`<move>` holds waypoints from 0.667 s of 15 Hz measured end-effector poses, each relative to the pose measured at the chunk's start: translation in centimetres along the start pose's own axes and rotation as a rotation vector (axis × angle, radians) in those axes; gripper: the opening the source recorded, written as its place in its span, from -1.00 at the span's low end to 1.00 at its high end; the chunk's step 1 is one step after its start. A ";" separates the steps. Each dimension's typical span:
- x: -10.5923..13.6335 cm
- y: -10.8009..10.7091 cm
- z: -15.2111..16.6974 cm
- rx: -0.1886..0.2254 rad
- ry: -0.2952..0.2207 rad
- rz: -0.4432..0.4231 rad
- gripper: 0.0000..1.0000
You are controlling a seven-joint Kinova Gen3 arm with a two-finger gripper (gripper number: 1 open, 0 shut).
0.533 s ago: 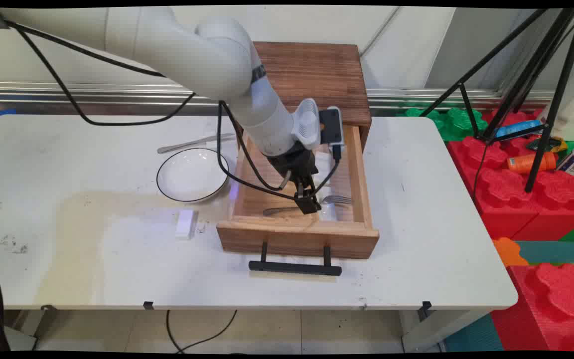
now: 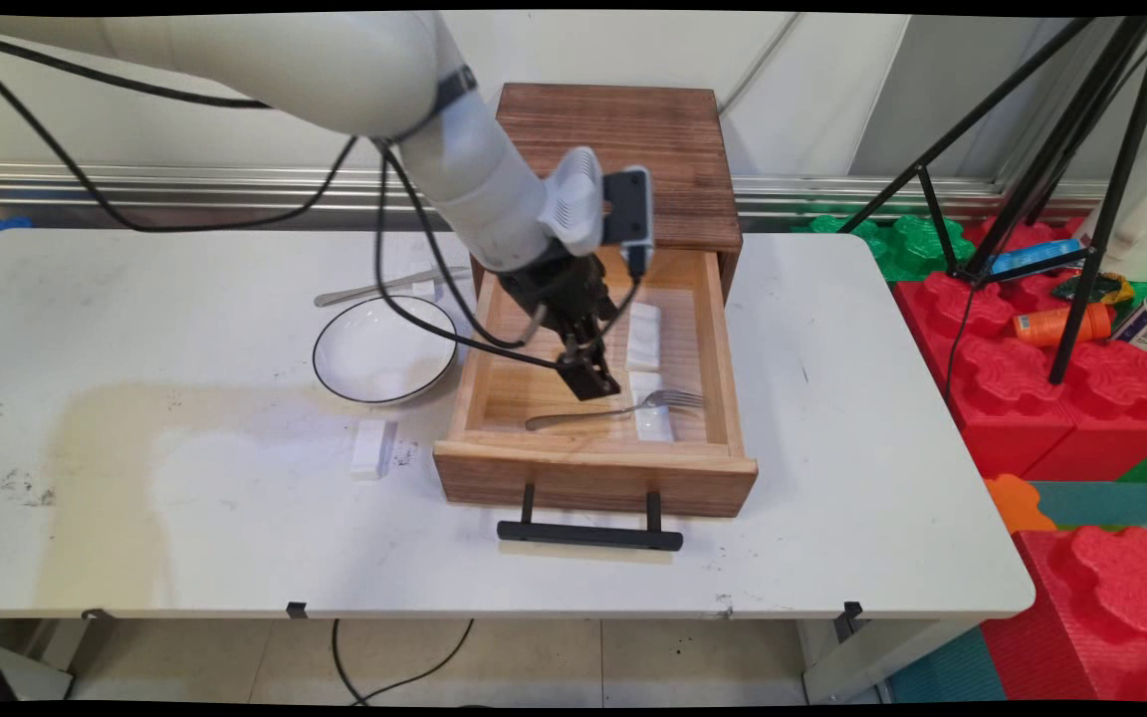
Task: Pick up the knife from the left of the white plate
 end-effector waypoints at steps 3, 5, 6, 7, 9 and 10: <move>-1.1 -0.4 -1.8 0.000 0.009 0.005 1.00; -2.4 -0.8 -3.4 0.002 0.016 -0.003 1.00; -3.3 -1.1 -4.2 0.004 0.017 -0.013 1.00; -4.3 -1.4 -5.1 0.006 0.017 -0.025 1.00; -6.1 -2.0 -6.5 0.009 0.012 -0.044 1.00; -7.1 -2.4 -7.2 0.014 0.008 -0.056 1.00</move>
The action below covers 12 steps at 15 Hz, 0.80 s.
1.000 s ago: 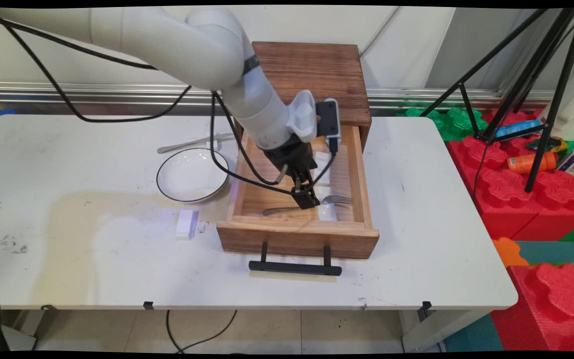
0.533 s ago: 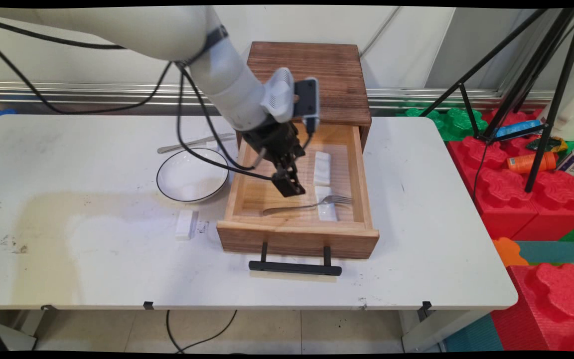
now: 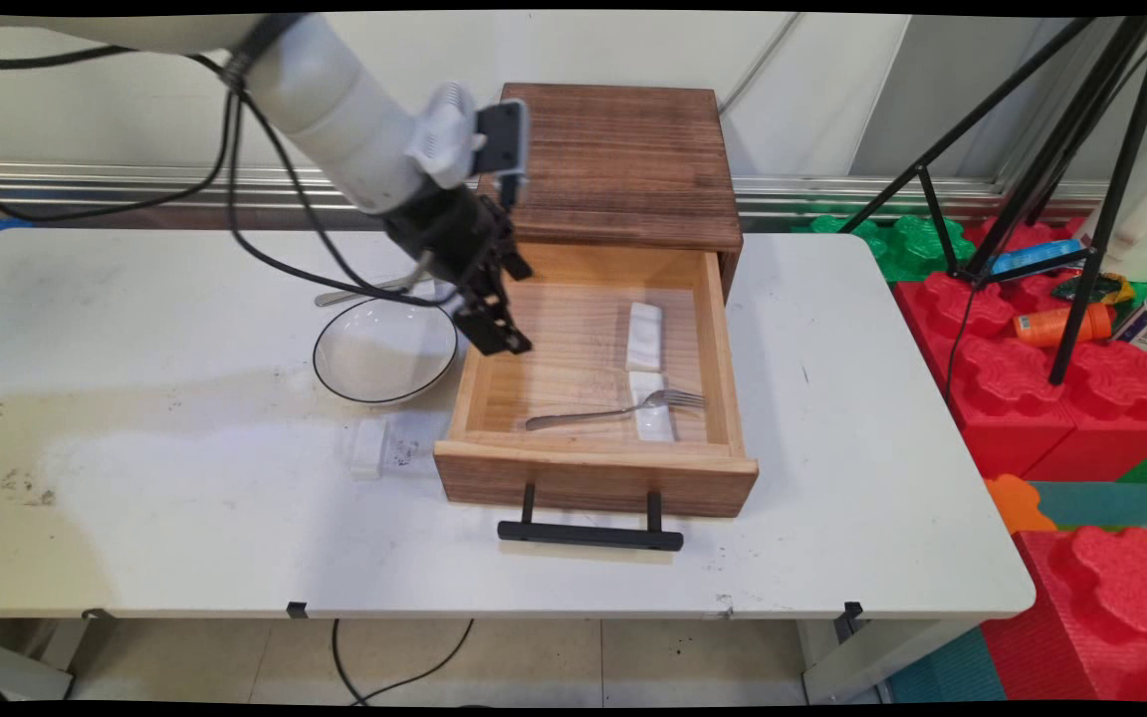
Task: Pick up the knife from the left of the white plate
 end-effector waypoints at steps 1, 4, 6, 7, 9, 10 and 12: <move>-0.9 -0.4 -0.6 0.005 -0.005 -0.014 1.00; -3.2 -1.6 -1.9 0.021 -0.028 -0.059 1.00; -4.8 -2.6 -2.5 0.035 -0.049 -0.097 1.00; -5.7 -3.2 -2.6 0.044 -0.059 -0.117 1.00; -6.7 -4.1 -2.6 0.058 -0.074 -0.143 1.00; -7.2 -4.7 -2.5 0.067 -0.082 -0.158 1.00; -8.0 -5.8 -2.2 0.086 -0.099 -0.183 1.00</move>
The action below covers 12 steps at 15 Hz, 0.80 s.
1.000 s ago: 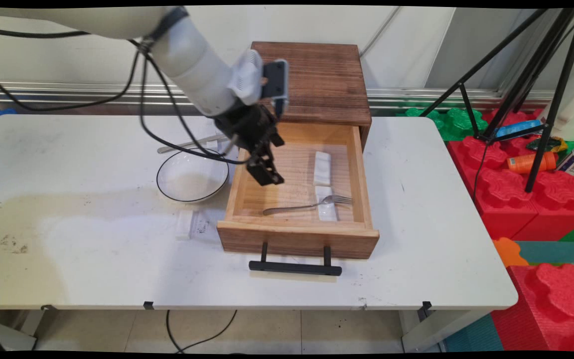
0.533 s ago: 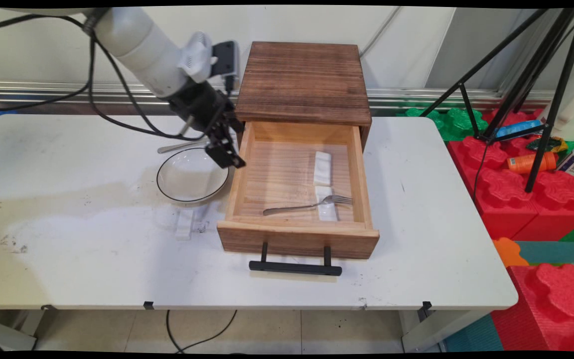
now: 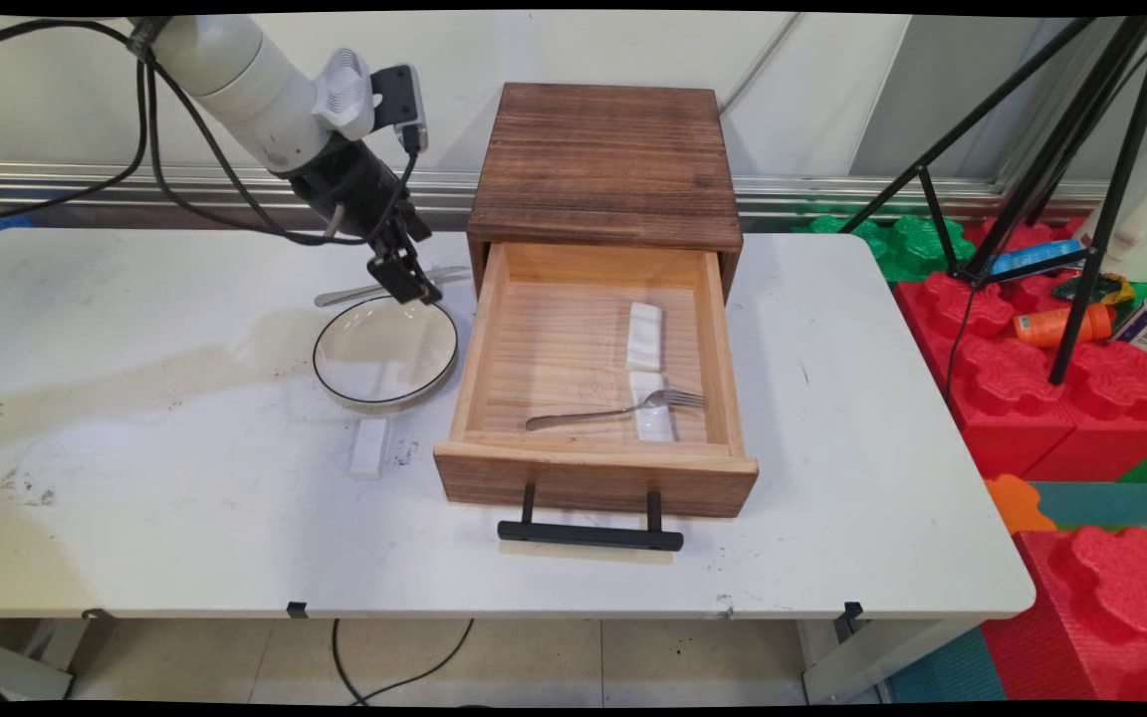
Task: Pick up the knife from the left of the white plate
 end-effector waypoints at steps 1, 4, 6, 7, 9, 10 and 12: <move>-0.2 -0.5 0.2 0.009 -0.007 -0.010 1.00; -0.9 -2.5 1.1 0.044 -0.036 -0.042 1.00; -1.3 -3.7 1.7 0.064 -0.057 -0.060 1.00; -1.5 -4.2 1.9 0.073 -0.065 -0.068 1.00; -1.9 -5.3 2.5 0.093 -0.086 -0.086 1.00; -2.1 -5.9 2.8 0.105 -0.099 -0.095 1.00; -2.5 -6.9 3.3 0.123 -0.124 -0.109 1.00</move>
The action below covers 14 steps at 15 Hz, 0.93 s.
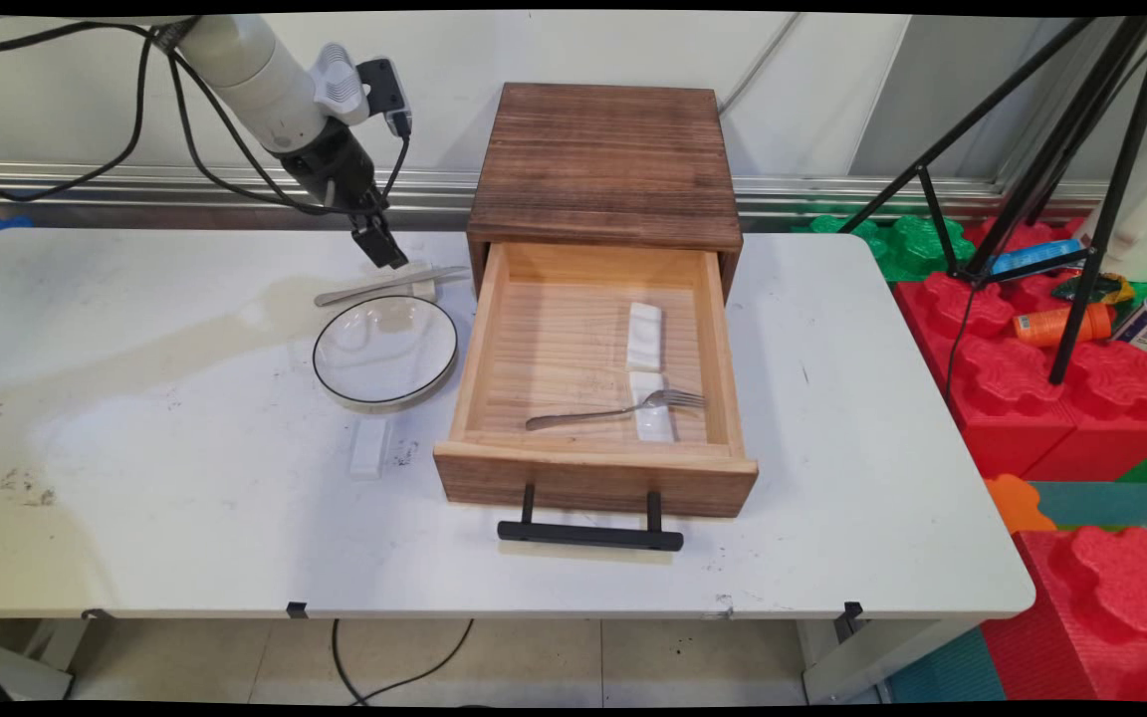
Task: Pick up the knife from the left of the white plate
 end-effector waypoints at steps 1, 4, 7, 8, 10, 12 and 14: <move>-0.2 -0.7 0.5 0.012 -0.018 -0.006 1.00; -0.6 -2.3 1.9 0.035 -0.065 -0.014 1.00; -0.7 -3.5 3.2 0.044 -0.100 -0.012 1.00; -0.7 -3.9 3.7 0.046 -0.111 -0.011 1.00; -0.7 -4.5 4.5 0.047 -0.129 -0.009 1.00; -0.7 -5.1 5.6 0.039 -0.154 -0.009 1.00; -0.7 -5.4 6.5 0.024 -0.172 -0.004 1.00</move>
